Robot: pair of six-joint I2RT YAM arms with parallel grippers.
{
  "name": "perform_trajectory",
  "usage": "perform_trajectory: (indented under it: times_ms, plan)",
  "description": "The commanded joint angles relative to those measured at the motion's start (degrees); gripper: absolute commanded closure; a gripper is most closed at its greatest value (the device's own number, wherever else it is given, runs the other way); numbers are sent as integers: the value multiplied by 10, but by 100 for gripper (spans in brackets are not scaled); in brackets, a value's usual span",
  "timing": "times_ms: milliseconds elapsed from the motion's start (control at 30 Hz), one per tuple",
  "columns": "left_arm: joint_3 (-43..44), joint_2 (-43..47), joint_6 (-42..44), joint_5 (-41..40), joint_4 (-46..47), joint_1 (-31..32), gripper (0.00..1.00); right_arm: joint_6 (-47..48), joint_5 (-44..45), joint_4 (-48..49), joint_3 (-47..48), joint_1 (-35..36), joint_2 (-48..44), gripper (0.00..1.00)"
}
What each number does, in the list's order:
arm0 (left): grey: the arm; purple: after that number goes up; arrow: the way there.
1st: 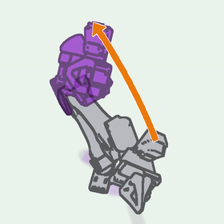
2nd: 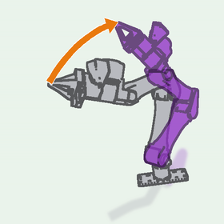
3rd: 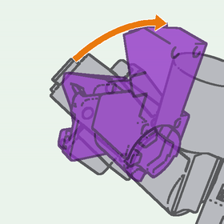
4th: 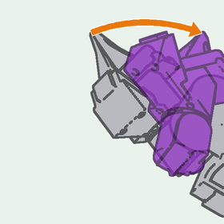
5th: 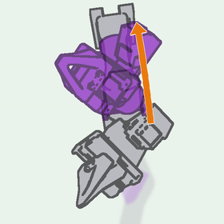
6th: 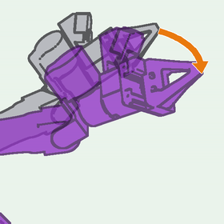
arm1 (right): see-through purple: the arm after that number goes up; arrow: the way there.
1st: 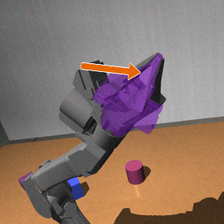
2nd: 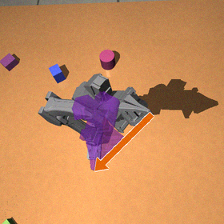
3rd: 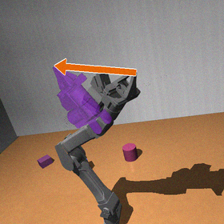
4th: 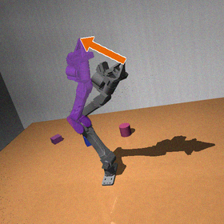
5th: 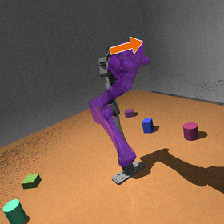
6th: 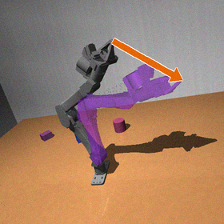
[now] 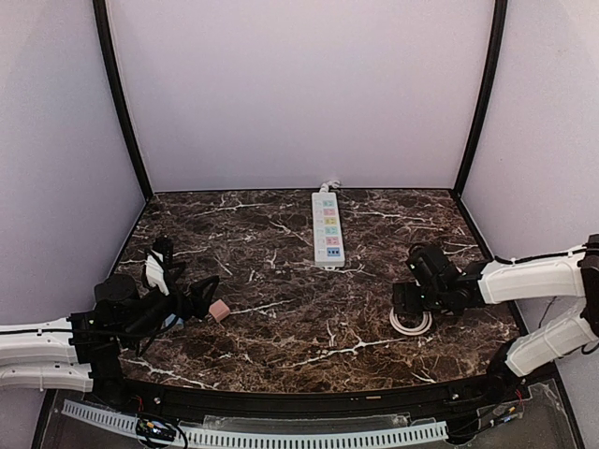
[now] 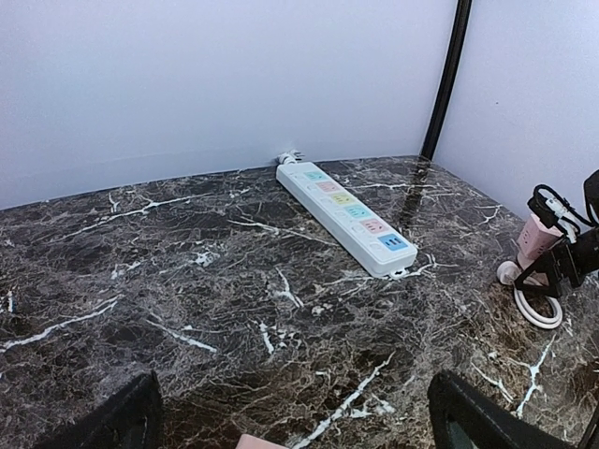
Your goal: Insert the plug
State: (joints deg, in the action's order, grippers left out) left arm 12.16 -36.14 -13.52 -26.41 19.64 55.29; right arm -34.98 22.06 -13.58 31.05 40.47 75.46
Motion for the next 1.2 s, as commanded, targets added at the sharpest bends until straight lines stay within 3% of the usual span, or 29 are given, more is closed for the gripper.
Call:
perform_trajectory:
  times_ms: [0, 333, 567, 800, 1167]
  plan:
    - [-7, -4, 2, 0, 1, 0, 0, 30, -43, 17, 6, -1, -23, 1]
    - [-6, -13, 2, -1, 7, -1, 0, 43, -94, 13, 91, 66, -54, 1]
    - [-5, -12, 2, 0, 5, 0, 0, 27, -35, 27, 165, 87, 12, 1]
    - [-4, -14, 3, -4, 3, 0, 0, 24, -5, 94, 262, 87, 148, 1]
    - [-4, -6, 1, -3, -5, -2, 0, -42, 77, -80, 589, 87, 448, 1]
